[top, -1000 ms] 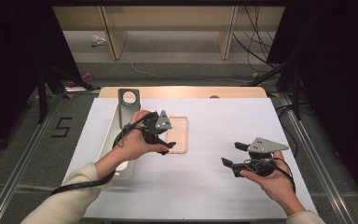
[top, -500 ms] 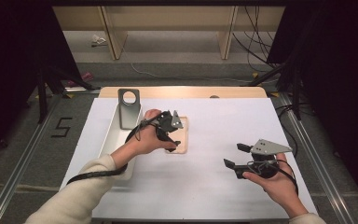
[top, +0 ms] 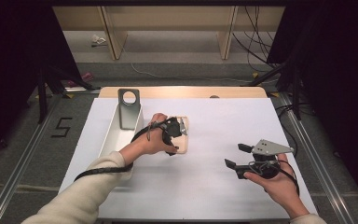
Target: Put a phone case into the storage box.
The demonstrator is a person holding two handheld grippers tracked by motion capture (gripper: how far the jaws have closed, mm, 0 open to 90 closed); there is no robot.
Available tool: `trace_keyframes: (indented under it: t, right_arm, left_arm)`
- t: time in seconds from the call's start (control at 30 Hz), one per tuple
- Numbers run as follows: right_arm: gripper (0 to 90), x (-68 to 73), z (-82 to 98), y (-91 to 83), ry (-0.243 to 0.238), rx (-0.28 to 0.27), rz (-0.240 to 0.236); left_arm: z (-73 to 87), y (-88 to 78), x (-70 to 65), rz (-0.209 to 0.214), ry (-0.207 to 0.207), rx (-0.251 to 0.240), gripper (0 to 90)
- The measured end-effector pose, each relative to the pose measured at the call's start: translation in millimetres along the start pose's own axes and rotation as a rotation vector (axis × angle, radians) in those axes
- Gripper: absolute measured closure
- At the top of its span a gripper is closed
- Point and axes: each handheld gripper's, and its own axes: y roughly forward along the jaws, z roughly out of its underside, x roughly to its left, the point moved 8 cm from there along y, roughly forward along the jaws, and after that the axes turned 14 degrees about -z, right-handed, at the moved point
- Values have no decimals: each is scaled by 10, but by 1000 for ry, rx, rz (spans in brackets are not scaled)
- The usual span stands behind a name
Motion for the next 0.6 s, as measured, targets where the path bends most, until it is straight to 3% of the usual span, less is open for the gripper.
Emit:
trace_keyframes:
  t: [0.37, 0.6]
  right_arm:
    - [226, 1, -1, -2, 0, -1, 0]
    - [228, 2, 0, 2, -1, 0, -1]
  left_arm:
    - [8, 125, -109, 21, 90, 20, 197]
    - [38, 186, -151, 34, 111, 28, 194]
